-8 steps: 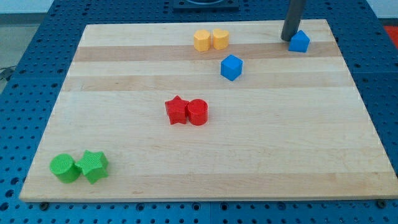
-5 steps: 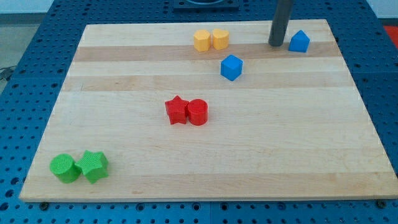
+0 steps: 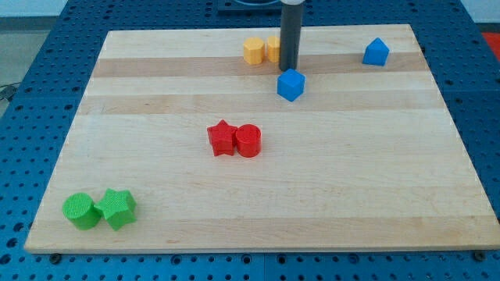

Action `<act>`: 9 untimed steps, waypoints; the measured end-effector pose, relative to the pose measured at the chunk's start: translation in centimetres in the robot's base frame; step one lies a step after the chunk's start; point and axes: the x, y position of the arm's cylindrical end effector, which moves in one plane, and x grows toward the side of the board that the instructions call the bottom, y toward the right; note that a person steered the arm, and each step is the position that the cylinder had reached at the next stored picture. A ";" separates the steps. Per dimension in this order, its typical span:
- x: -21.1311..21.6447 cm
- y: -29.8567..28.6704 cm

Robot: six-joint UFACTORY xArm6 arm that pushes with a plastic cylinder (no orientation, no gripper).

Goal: Push blue cube into the blue triangle

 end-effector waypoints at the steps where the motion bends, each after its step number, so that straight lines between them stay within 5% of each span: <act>1: 0.2 -2.3; 3: 4.7 -2.3; 7: 3.6 11.6; 9: 8.4 6.1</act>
